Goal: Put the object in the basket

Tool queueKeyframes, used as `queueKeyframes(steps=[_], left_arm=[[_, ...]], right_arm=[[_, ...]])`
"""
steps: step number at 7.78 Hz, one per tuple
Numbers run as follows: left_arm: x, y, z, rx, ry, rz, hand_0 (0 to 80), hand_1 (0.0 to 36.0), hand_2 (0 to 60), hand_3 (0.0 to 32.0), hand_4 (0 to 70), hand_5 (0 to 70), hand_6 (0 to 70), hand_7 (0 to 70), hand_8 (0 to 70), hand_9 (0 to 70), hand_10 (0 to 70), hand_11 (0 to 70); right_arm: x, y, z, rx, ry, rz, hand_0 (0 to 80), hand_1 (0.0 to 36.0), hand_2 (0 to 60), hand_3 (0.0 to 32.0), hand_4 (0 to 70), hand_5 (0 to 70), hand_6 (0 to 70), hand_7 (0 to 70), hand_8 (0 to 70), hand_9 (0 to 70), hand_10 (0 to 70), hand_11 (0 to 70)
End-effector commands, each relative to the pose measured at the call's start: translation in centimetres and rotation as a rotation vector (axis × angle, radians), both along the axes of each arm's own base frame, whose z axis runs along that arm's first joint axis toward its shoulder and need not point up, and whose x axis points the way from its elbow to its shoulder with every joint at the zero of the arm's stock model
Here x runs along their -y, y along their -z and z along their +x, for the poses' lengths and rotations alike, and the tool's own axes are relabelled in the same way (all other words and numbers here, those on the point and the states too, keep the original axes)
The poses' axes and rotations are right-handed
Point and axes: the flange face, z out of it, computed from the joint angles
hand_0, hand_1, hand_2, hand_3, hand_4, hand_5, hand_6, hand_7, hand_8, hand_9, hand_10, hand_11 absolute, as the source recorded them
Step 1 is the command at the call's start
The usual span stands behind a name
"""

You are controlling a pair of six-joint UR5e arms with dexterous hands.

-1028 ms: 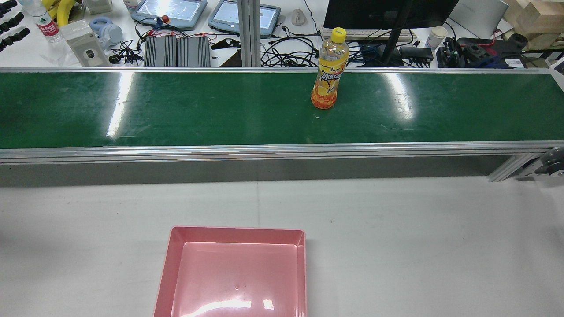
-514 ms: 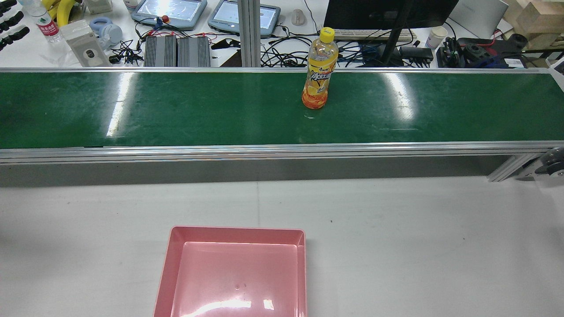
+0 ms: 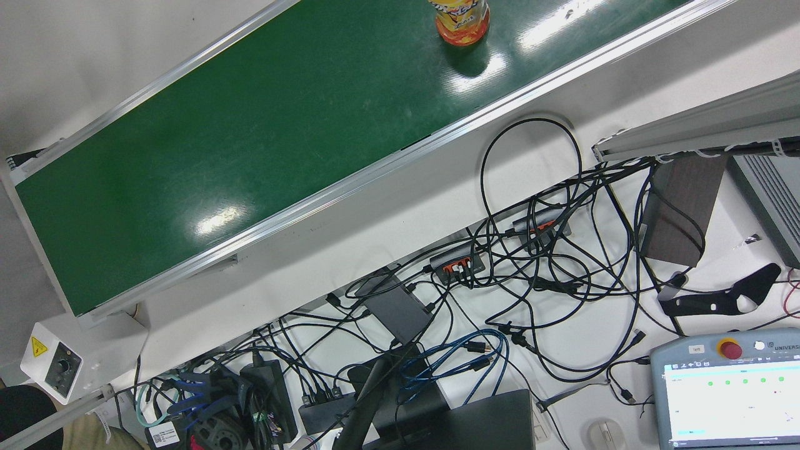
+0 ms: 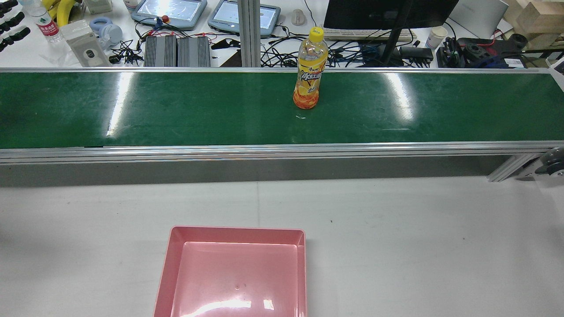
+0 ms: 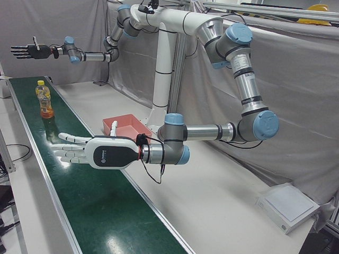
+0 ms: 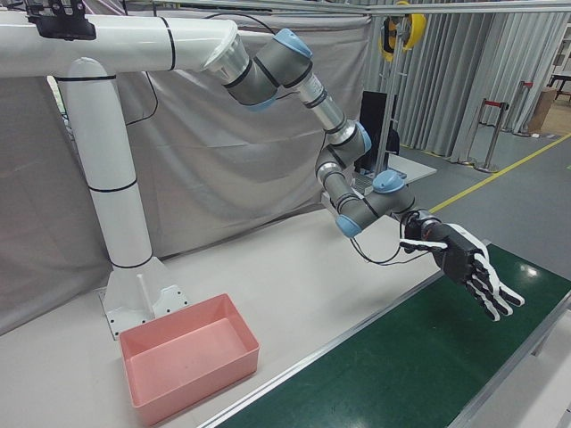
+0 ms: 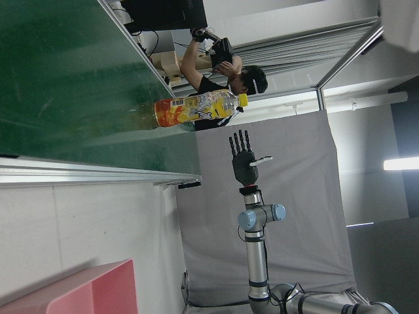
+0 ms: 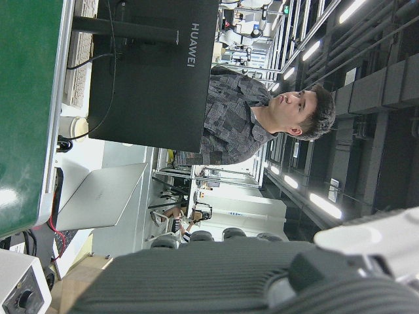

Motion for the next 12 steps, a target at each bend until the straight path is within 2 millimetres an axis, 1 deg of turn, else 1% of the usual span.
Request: queueKeyframes(steps=[1, 6, 7, 9, 12], left_arm=[[0.0, 0.0, 0.0, 0.001, -0.001, -0.001, 58.5, 3.5, 0.0, 0.4, 12.1, 15.4, 1.1, 0.0, 4.3, 5.1, 5.7, 9.8], [0.2, -0.1, 0.2, 0.009, 0.000, -0.006, 57.5, 3.2, 0.0, 0.2, 12.1, 15.2, 1.5, 0.4, 4.4, 5.2, 6.1, 10.1], [0.1, -0.1, 0.9, 0.007, -0.012, -0.007, 58.0, 3.7, 0.0, 0.2, 12.2, 15.2, 1.5, 0.5, 4.5, 5.5, 6.2, 10.4], [0.0, -0.3, 1.5, 0.012, -0.023, -0.018, 58.3, 3.7, 0.0, 0.2, 12.0, 15.1, 1.3, 0.4, 4.2, 4.6, 6.2, 10.5], [0.0, -0.6, 1.7, 0.018, -0.026, -0.029, 59.2, 4.6, 0.0, 0.2, 11.9, 14.7, 1.2, 0.0, 3.1, 3.0, 7.1, 11.9]], right_arm=[[0.0, 0.0, 0.0, 0.000, 0.000, 0.000, 0.0, 0.0, 0.0, 0.0, 0.0, 0.0, 0.0, 0.0, 0.0, 0.0, 0.0, 0.0], [0.0, 0.1, 0.0, 0.000, 0.000, 0.000, 0.0, 0.0, 0.0, 0.0, 0.0, 0.0, 0.0, 0.0, 0.0, 0.0, 0.0, 0.0], [0.0, 0.1, 0.0, 0.000, 0.000, 0.000, 0.0, 0.0, 0.0, 0.0, 0.0, 0.0, 0.0, 0.0, 0.0, 0.0, 0.0, 0.0], [0.0, 0.1, 0.0, 0.001, 0.000, 0.002, 0.0, 0.0, 0.0, 0.0, 0.0, 0.0, 0.0, 0.0, 0.0, 0.0, 0.0, 0.0], [0.0, 0.1, 0.0, 0.000, 0.000, 0.000, 0.0, 0.0, 0.0, 0.0, 0.0, 0.0, 0.0, 0.0, 0.0, 0.0, 0.0, 0.0]])
